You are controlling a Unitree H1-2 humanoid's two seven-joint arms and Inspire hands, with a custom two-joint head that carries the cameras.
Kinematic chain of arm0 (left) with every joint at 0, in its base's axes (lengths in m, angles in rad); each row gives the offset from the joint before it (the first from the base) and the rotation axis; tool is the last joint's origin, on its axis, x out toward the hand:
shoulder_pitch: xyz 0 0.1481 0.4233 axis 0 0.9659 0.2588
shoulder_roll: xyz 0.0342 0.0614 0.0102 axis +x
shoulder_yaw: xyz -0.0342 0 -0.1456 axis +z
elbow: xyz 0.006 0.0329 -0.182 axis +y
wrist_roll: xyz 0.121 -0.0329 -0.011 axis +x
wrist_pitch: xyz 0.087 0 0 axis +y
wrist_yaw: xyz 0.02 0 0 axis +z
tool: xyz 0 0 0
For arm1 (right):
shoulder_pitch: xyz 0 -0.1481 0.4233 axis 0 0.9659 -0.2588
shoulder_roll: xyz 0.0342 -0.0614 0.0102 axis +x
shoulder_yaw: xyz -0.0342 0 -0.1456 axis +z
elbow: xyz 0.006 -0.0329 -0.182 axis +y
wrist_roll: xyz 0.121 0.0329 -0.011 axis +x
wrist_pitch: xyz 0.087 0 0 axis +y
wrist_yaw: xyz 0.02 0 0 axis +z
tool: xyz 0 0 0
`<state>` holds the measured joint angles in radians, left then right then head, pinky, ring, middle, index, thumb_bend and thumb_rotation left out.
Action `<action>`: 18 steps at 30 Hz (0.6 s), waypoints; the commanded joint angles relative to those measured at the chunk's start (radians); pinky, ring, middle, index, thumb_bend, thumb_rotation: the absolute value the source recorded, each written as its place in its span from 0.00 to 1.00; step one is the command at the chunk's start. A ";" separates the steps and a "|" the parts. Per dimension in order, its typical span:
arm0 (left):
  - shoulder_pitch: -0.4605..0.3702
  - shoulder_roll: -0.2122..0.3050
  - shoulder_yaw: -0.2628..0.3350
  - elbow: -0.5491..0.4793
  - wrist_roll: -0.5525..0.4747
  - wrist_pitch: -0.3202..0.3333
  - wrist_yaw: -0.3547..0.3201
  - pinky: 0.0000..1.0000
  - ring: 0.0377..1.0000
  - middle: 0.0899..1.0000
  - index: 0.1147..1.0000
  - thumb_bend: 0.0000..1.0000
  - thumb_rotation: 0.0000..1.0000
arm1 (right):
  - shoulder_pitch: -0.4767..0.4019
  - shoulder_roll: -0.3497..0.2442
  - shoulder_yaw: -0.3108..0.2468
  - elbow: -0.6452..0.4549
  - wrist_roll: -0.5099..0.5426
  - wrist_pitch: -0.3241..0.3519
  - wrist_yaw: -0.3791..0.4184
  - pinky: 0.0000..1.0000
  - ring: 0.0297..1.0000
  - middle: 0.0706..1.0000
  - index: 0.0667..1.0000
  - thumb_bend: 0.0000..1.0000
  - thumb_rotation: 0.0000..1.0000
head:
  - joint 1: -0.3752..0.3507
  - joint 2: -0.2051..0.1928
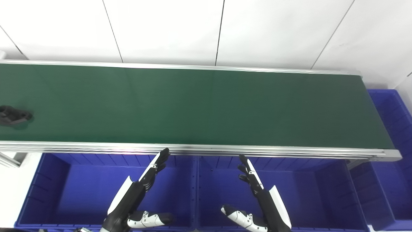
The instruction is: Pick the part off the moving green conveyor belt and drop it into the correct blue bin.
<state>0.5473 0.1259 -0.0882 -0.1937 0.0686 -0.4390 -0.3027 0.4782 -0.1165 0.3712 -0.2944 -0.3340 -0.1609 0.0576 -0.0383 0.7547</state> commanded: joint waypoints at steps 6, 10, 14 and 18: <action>0.028 0.011 0.008 -0.005 0.001 -0.002 0.050 0.97 1.00 1.00 1.00 0.72 0.62 | -0.014 0.006 0.008 -0.025 0.003 -0.010 0.021 0.87 0.95 1.00 1.00 0.67 0.59 | -0.014 -0.015; -0.015 0.013 0.004 0.044 -0.008 -0.025 0.061 0.97 1.00 1.00 1.00 0.70 0.62 | -0.042 0.009 0.000 0.016 -0.019 -0.019 0.017 0.87 0.94 1.00 1.00 0.67 0.59 | -0.027 -0.033; -0.058 0.012 -0.008 0.083 -0.016 -0.023 0.062 0.95 1.00 1.00 1.00 0.70 0.61 | -0.069 0.008 -0.013 0.068 -0.029 -0.043 0.000 0.87 0.94 0.99 1.00 0.64 0.56 | -0.048 -0.045; -0.085 0.014 -0.021 0.099 -0.032 -0.004 0.055 0.93 1.00 1.00 1.00 0.70 0.62 | -0.076 0.014 -0.026 0.104 -0.034 -0.066 -0.027 0.85 0.93 0.99 1.00 0.65 0.55 | -0.056 -0.047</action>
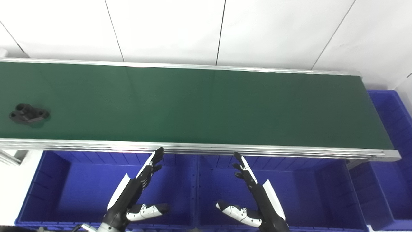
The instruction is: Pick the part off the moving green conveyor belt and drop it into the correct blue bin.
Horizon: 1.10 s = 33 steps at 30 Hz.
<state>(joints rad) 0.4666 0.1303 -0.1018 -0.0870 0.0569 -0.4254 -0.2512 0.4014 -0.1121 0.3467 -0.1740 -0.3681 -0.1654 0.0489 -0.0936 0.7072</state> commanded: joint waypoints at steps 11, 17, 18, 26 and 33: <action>-0.037 0.018 -0.009 0.023 -0.039 -0.001 0.014 0.91 0.99 1.00 1.00 0.67 0.56 | -0.027 0.016 0.009 0.028 -0.007 -0.057 -0.027 0.86 0.93 1.00 1.00 0.63 0.56 | 0.025 0.000; -0.054 0.014 -0.004 0.042 -0.043 -0.009 0.018 0.91 0.99 1.00 1.00 0.66 0.55 | -0.042 0.025 0.009 0.048 -0.017 -0.047 -0.032 0.85 0.93 0.99 1.00 0.63 0.57 | 0.025 0.001; -0.058 0.012 -0.004 0.045 -0.042 -0.007 0.020 0.91 0.99 1.00 1.00 0.66 0.55 | -0.045 0.026 0.008 0.054 -0.016 -0.048 -0.034 0.85 0.93 1.00 1.00 0.63 0.57 | 0.027 0.000; -0.083 -0.006 -0.012 0.088 -0.027 -0.005 0.035 0.92 0.99 1.00 1.00 0.67 0.52 | -0.075 0.016 0.004 0.112 -0.024 -0.066 -0.046 0.84 0.92 0.99 1.00 0.62 0.58 | 0.157 -0.038; -0.094 -0.027 -0.046 0.142 0.051 -0.036 0.065 0.86 0.96 1.00 0.98 0.75 0.53 | -0.085 -0.027 -0.018 0.181 0.016 -0.162 -0.048 0.87 0.95 1.00 1.00 0.59 0.60 | 0.410 -0.142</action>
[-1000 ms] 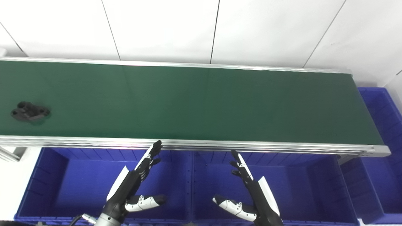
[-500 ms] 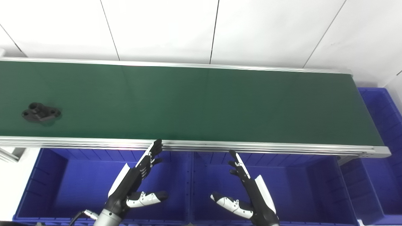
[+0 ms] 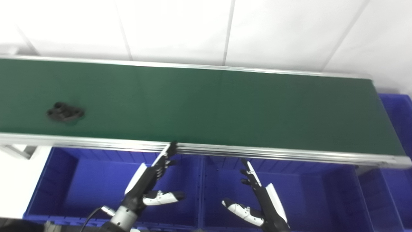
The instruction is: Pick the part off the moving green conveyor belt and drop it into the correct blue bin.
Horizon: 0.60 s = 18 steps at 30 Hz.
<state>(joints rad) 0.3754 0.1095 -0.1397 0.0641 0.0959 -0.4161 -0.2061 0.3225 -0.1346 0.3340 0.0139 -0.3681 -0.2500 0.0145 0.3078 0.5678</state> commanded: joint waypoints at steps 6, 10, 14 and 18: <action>-0.003 -0.005 -0.037 -0.016 0.055 -0.053 0.061 0.85 0.93 0.98 0.94 0.78 0.46 | -0.002 -0.006 -0.019 0.010 0.048 -0.131 -0.012 0.92 0.98 1.00 1.00 0.58 0.67 | 0.057 -0.043; -0.010 0.006 -0.054 -0.012 0.051 -0.053 0.074 0.84 0.93 0.98 0.94 0.79 0.45 | -0.003 -0.005 -0.017 0.016 0.036 -0.139 -0.015 0.93 0.99 1.00 1.00 0.55 0.67 | 0.055 -0.069; -0.021 0.019 -0.067 0.001 0.046 -0.053 0.085 0.83 0.92 0.97 0.94 0.78 0.42 | -0.008 -0.004 -0.016 0.024 0.028 -0.137 -0.013 0.93 0.98 1.00 1.00 0.52 0.65 | 0.051 -0.085; -0.027 0.025 -0.077 0.012 0.037 -0.053 0.098 0.82 0.92 0.98 0.93 0.79 0.41 | -0.012 -0.003 -0.015 0.035 0.019 -0.143 -0.018 0.92 0.98 1.00 1.00 0.51 0.63 | 0.051 -0.102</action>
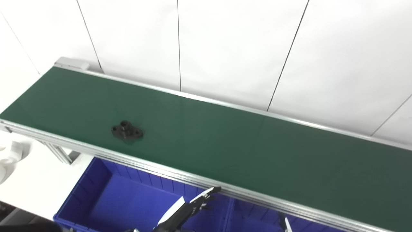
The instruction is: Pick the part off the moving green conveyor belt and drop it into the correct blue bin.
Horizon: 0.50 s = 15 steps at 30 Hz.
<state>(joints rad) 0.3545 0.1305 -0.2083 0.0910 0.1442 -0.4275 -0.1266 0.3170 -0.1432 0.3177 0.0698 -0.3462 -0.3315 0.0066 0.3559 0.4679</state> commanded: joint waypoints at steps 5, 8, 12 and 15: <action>-0.009 0.011 -0.022 -0.014 -0.025 -0.042 0.028 0.81 0.91 0.97 0.93 0.79 0.40 | -0.011 0.005 0.000 -0.012 0.002 -0.071 -0.009 0.91 0.98 1.00 1.00 0.51 0.61 | 0.004 -0.008; -0.011 0.019 -0.028 -0.015 -0.028 -0.042 0.032 0.81 0.91 0.97 0.93 0.79 0.40 | -0.011 0.006 -0.001 -0.014 -0.001 -0.074 -0.012 0.90 0.98 1.00 1.00 0.50 0.60 | -0.003 -0.004; -0.010 0.025 -0.031 -0.022 -0.025 -0.042 0.038 0.80 0.91 0.97 0.93 0.79 0.40 | -0.008 0.010 -0.001 -0.020 -0.007 -0.077 -0.018 0.90 0.98 1.00 1.00 0.52 0.62 | -0.012 -0.001; -0.010 0.030 -0.033 -0.025 -0.027 -0.042 0.039 0.81 0.92 0.97 0.94 0.79 0.40 | -0.006 0.014 -0.003 -0.023 -0.008 -0.087 -0.025 0.90 0.97 1.00 1.00 0.53 0.64 | -0.024 0.006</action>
<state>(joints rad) 0.3492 0.1566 -0.2390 0.0894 0.1326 -0.4276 -0.1049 0.3126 -0.1382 0.3167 0.0730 -0.3588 -0.3534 -0.0018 0.3315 0.4724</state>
